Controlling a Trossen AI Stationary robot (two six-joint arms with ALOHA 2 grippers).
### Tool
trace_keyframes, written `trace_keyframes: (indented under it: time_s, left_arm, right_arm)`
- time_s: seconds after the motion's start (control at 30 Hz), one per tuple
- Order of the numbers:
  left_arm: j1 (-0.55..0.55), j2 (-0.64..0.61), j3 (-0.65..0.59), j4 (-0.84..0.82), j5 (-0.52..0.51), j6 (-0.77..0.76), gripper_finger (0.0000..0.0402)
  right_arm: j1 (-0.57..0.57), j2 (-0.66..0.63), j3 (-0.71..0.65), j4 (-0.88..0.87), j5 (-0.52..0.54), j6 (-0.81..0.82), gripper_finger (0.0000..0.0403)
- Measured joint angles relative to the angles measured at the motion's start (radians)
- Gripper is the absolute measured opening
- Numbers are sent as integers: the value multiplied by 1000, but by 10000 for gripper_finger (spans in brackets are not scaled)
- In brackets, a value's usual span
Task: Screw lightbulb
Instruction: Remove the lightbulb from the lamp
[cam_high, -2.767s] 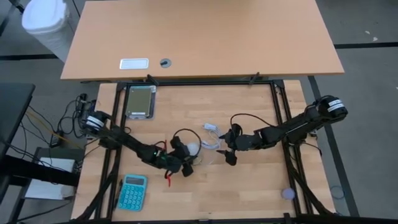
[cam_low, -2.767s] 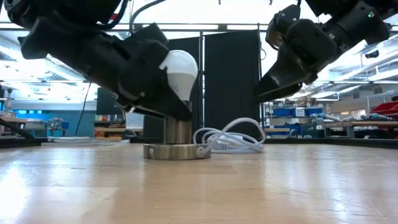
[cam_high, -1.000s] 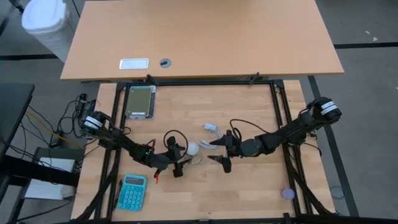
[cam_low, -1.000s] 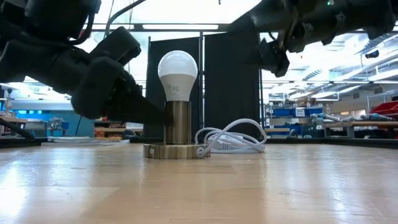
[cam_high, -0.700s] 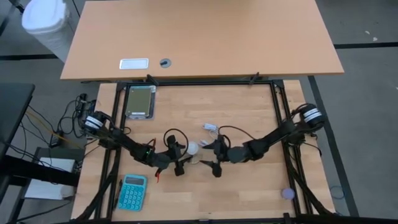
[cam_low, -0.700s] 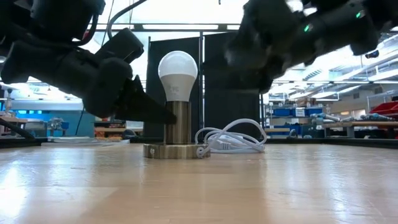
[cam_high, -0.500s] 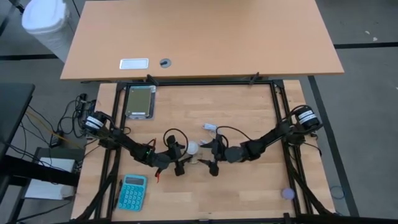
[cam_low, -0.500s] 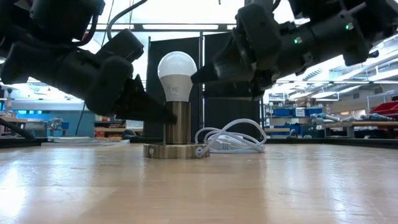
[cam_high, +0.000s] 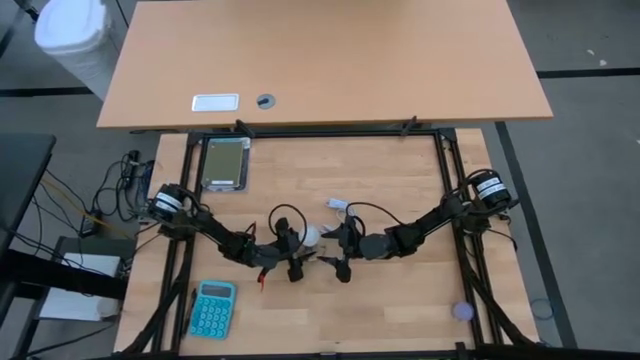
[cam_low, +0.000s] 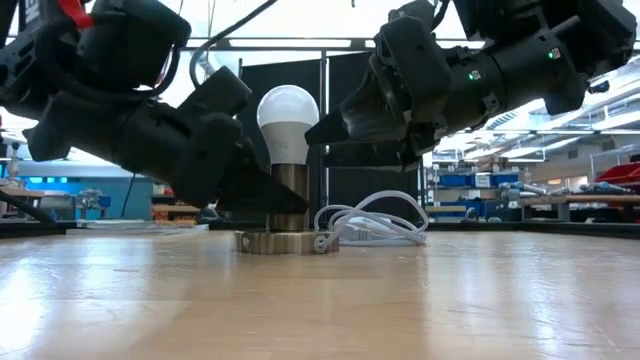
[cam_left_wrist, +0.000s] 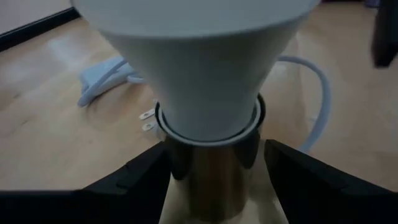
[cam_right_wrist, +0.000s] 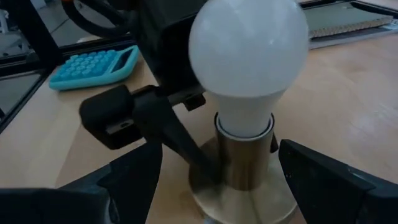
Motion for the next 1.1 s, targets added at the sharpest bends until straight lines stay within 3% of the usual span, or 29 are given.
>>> trace_keyframes:
  time_s: [0.5, 1.1]
  left_arm:
    - [-1, 0, 0, 8, -44, -1, 190]
    - [-1, 0, 0, 7, -44, -9, 193]
  right_arm:
    - [0, 0, 0, 13, -15, 1, 324]
    - [-35, 0, 0, 62, 37, 24, 312]
